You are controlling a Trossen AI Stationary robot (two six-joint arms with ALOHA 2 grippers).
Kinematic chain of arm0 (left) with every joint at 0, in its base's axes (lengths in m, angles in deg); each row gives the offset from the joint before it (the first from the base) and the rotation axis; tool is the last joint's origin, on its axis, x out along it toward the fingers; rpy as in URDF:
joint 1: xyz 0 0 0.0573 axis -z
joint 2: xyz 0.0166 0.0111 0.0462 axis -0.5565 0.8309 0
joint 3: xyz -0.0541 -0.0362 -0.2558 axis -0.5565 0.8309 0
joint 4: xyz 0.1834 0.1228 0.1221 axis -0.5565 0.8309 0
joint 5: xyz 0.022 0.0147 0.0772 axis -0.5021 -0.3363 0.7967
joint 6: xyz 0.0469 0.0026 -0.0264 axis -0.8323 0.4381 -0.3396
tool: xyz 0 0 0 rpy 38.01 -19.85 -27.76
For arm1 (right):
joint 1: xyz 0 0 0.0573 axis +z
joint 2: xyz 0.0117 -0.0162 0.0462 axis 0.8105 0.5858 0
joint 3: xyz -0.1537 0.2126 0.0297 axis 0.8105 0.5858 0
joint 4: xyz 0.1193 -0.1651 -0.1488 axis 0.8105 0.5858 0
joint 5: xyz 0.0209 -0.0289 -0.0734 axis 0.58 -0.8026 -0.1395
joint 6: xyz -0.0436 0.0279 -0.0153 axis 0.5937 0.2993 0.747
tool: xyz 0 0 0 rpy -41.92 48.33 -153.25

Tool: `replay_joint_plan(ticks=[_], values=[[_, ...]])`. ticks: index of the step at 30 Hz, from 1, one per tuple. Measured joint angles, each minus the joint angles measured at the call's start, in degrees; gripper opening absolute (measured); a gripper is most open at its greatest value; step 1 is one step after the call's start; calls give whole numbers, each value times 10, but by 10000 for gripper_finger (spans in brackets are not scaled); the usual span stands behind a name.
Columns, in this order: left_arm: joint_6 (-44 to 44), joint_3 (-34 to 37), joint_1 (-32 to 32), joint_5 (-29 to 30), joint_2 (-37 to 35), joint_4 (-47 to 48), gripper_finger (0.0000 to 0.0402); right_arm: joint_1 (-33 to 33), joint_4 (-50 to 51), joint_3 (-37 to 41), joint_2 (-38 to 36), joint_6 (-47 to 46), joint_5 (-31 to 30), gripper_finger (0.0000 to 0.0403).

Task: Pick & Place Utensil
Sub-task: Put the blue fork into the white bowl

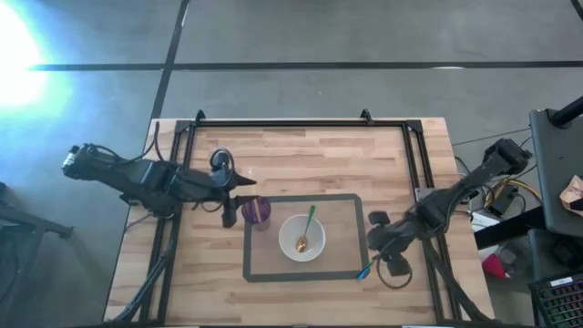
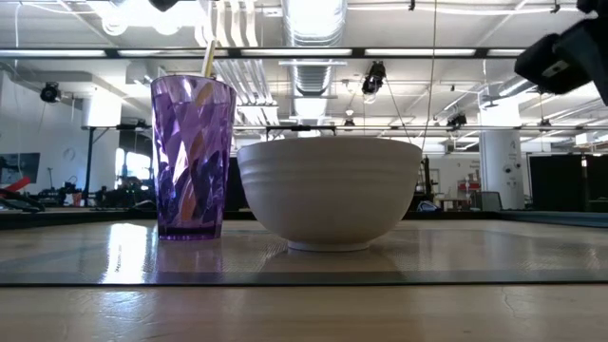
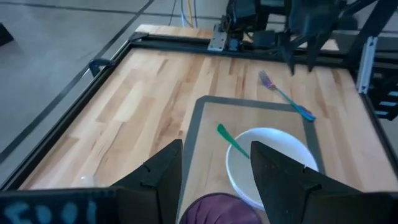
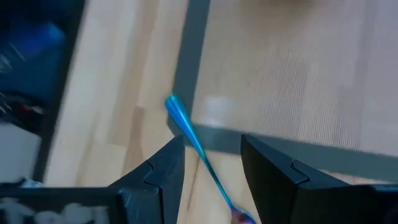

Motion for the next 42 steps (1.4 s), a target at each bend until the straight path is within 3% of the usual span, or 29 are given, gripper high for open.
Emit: replay_joint_plan(ticks=[18, 29, 42], values=[[3, -2, 22, 0, 0, 0, 181, 22, 36, -13, 166, 11, 24, 144], [3, -1, 22, 0, 0, 0, 181, 36, 36, -13, 227, 20, 16, 155], [4, 0, 22, 0, 0, 2, 181, 36, 43, -16, 270, 37, 15, 141]])
